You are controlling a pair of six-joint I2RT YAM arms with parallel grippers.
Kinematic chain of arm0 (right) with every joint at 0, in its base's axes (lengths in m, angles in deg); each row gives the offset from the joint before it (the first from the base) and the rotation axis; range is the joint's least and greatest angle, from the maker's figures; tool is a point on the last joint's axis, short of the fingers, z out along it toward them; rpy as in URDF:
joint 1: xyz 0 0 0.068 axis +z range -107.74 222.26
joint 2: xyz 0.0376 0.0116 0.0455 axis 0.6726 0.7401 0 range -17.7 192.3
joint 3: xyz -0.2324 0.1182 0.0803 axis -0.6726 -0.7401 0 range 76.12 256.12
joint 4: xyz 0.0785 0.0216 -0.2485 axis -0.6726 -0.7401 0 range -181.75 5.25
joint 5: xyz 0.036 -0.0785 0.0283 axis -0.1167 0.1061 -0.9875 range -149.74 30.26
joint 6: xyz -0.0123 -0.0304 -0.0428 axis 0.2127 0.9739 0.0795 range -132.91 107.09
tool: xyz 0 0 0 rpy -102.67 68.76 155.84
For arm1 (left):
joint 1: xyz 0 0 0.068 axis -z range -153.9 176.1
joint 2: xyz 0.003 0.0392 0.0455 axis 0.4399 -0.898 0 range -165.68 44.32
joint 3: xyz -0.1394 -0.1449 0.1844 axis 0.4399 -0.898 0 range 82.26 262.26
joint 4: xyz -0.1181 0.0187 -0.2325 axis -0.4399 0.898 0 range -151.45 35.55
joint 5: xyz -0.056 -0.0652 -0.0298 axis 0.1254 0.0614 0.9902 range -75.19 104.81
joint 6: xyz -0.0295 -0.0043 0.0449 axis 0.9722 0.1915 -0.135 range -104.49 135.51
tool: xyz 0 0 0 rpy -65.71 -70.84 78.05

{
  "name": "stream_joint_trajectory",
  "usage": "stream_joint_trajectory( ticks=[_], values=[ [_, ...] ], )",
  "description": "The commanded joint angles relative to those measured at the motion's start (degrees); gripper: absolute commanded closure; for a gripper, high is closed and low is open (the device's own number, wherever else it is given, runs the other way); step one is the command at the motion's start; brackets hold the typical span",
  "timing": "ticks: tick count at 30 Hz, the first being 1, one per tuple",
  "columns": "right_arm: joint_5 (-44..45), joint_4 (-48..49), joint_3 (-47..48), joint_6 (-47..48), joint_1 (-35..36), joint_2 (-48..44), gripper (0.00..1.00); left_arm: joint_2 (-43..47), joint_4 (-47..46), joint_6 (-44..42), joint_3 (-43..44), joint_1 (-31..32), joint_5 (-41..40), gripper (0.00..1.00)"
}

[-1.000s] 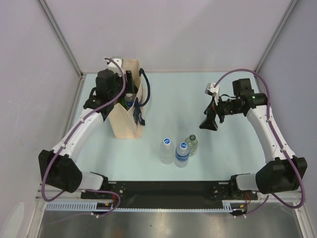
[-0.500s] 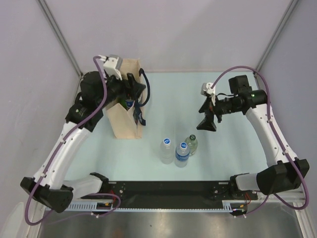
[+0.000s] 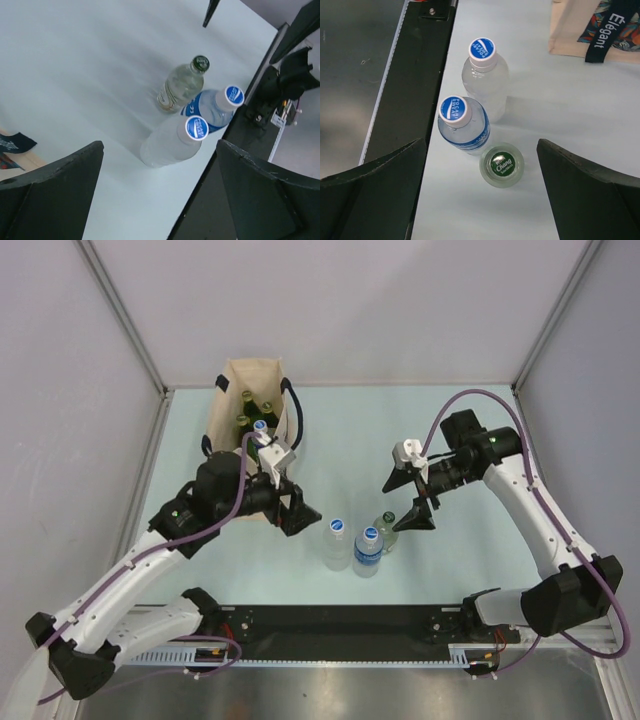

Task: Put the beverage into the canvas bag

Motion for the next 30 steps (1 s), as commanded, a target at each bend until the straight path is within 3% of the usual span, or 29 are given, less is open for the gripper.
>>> stream_joint_trajectory(
  ticks=[1,6,21,27,30],
  values=[
    [-2.65,-4.55,-1.26,4.86,1.48,-1.87,0.0,1.51,-7.96,-4.54,-5.34,2.03,5.77,0.0],
    [-1.95,-1.38,-3.55,0.92,2.28,-3.45,0.0,0.46,-12.02,-10.59,-7.99,6.33,6.65,0.0],
    [-0.81,3.45,-8.12,-4.11,2.19,-6.18,0.0,-8.59,-15.98,-15.44,-7.38,10.3,6.13,0.05],
    [-0.63,4.24,-9.0,-4.72,2.28,-6.62,0.0,-10.7,-16.06,-15.0,-6.59,10.91,6.3,0.16],
    [-0.54,4.86,-9.26,-5.34,2.28,-6.79,0.0,-11.84,-16.06,-13.95,-6.77,11.18,6.57,0.29]
  ],
)
